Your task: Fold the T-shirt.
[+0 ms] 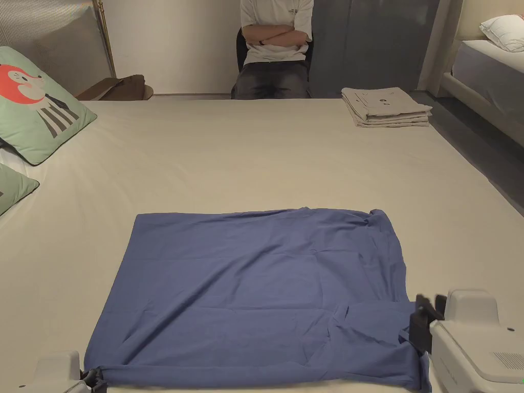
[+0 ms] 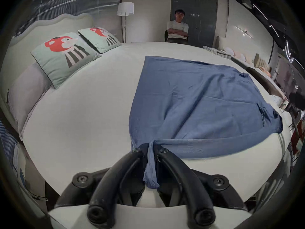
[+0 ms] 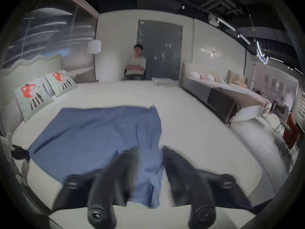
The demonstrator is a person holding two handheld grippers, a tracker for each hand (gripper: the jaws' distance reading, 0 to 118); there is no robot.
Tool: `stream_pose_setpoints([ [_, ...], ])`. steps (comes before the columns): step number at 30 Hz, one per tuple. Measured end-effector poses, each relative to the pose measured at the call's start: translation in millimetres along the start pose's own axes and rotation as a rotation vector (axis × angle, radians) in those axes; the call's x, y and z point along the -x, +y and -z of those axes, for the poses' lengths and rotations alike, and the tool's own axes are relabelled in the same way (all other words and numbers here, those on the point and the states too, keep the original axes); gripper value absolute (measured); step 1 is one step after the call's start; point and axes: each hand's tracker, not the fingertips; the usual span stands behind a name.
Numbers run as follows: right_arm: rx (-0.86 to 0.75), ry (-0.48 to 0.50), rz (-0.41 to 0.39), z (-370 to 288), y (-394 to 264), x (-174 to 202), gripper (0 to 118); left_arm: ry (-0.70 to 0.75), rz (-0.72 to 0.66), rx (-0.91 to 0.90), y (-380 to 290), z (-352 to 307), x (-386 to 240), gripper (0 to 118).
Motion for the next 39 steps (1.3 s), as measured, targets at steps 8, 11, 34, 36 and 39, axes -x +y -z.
stream_pose_setpoints([
  [8,0.223,0.011,0.021,24.1,-57.6,1.3,106,-0.011,-0.028,-0.001,-0.5,5.3,6.6,3],
  [11,0.262,0.041,0.03,35.1,-66.7,5.2,95,-0.012,-0.029,-0.001,-3.6,13.0,13.1,3],
  [34,0.043,0.093,0.073,80.6,38.5,13.7,10,-0.01,-0.056,-0.138,114.9,42.7,2.6,3],
  [36,0.061,0.079,0.056,103.6,48.8,19.0,10,-0.005,-0.054,-0.124,130.2,64.9,0.7,3],
  [39,0.103,0.057,0.052,137.9,57.3,23.8,10,-0.006,-0.055,-0.085,147.7,97.1,-4.8,3],
])
